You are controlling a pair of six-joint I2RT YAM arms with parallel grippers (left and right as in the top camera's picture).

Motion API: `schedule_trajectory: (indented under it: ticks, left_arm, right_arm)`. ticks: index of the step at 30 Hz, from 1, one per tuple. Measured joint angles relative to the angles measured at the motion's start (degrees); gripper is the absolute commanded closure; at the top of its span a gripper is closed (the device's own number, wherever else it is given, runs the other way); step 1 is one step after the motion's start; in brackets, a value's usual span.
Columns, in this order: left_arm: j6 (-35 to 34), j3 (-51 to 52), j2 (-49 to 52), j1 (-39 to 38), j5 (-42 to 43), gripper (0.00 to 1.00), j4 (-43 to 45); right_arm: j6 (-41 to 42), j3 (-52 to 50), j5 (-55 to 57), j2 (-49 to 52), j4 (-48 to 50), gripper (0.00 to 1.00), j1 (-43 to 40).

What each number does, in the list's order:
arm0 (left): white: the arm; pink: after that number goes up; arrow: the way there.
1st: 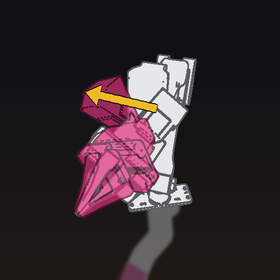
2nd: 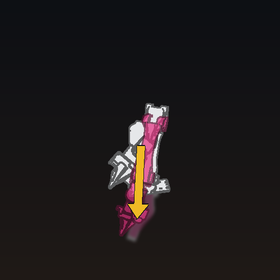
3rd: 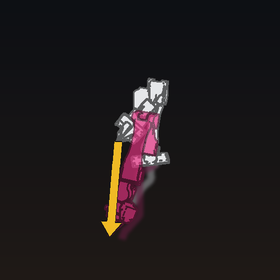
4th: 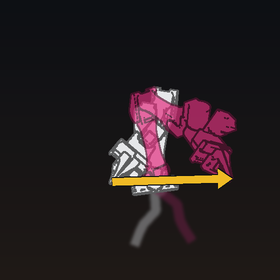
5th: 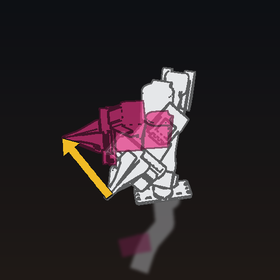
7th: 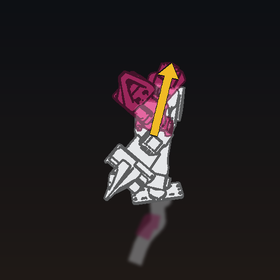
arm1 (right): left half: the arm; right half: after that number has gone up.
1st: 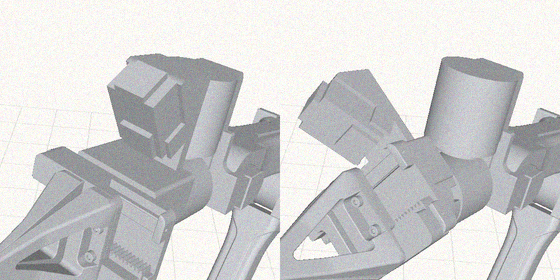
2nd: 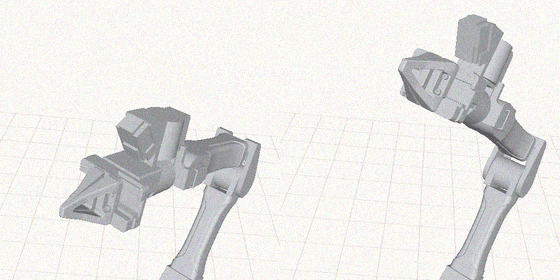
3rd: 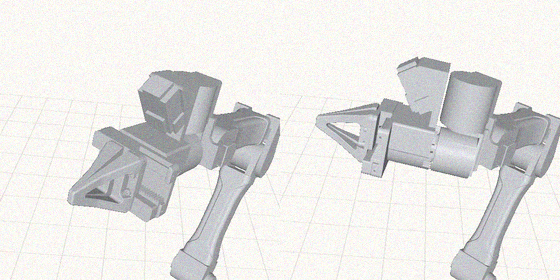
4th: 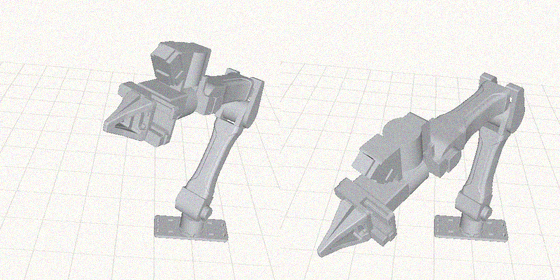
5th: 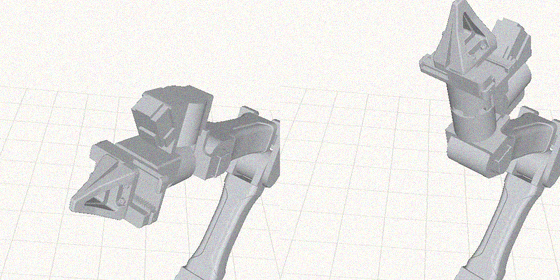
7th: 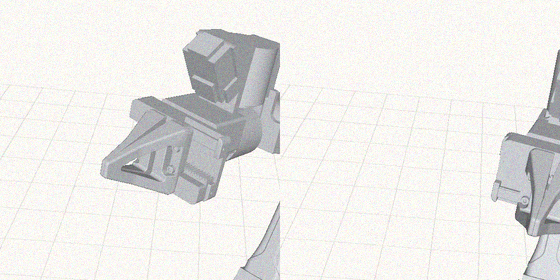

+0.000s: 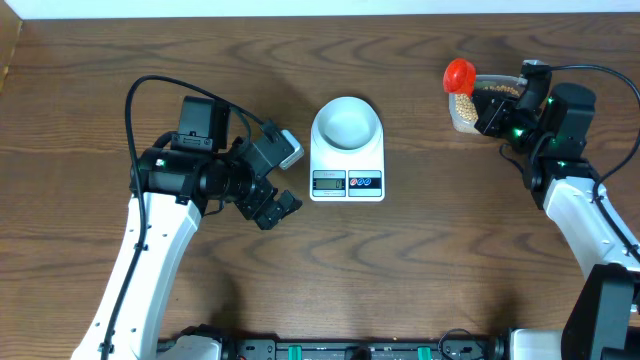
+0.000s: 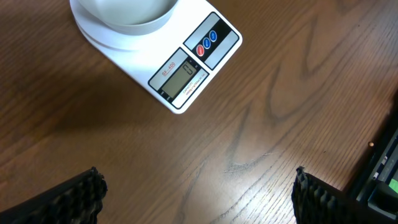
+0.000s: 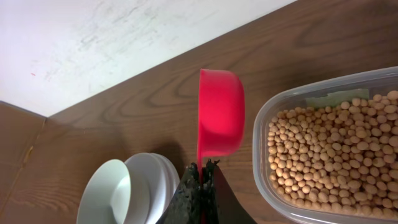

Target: Scoop item into bowl and weigh 50g on scale

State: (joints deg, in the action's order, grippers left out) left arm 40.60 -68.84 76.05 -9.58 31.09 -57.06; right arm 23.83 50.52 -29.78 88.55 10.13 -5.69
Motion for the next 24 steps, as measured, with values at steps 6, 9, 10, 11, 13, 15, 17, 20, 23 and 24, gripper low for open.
schedule_trajectory:
  ticks: [6,9,10,11,13,15,17,20,23,24]
  left_arm:
    - [0.0,0.0,0.0,0.0,0.0,0.02,0.0]
    - [0.0,0.0,0.0,0.0,0.0,0.02,0.0]
    - [0.0,0.0,0.0,0.0,0.0,0.02,0.0]
    - [0.0,0.0,0.0,0.0,0.0,0.02,0.0]
    - [0.0,0.0,0.0,0.0,0.0,0.02,0.0]
    - [0.0,0.0,0.0,0.0,0.0,0.02,0.0]
    - [0.0,0.0,0.0,0.0,0.0,0.02,0.0]
    - [0.0,0.0,0.0,0.0,0.0,0.02,0.0]
    - [0.0,0.0,0.0,0.0,0.0,0.02,0.0]
    - [0.0,0.0,0.0,0.0,0.0,0.02,0.0]
  right_arm:
    - [0.0,0.0,0.0,0.0,0.0,0.99,0.0]
    - [0.0,0.0,0.0,0.0,0.0,0.99,0.0]
    - [0.0,0.0,0.0,0.0,-0.1,0.99,0.0]
    - [0.0,0.0,0.0,0.0,-0.3,0.99,0.0]
    - [0.1,0.0,-0.3,0.0,-1.4,0.99,0.0]
    - [0.4,0.0,-1.1,0.0,-3.0,0.99,0.0]
    - [1.0,0.0,-2.4,0.0,-4.1,0.99,-0.2]
    - [3.0,0.0,-5.5,0.0,-5.8,0.99,-1.3]
    - [3.2,0.0,-8.7,0.0,-6.8,0.99,-3.4]
    - [2.2,0.0,-9.9,0.0,-6.8,0.99,-4.0]
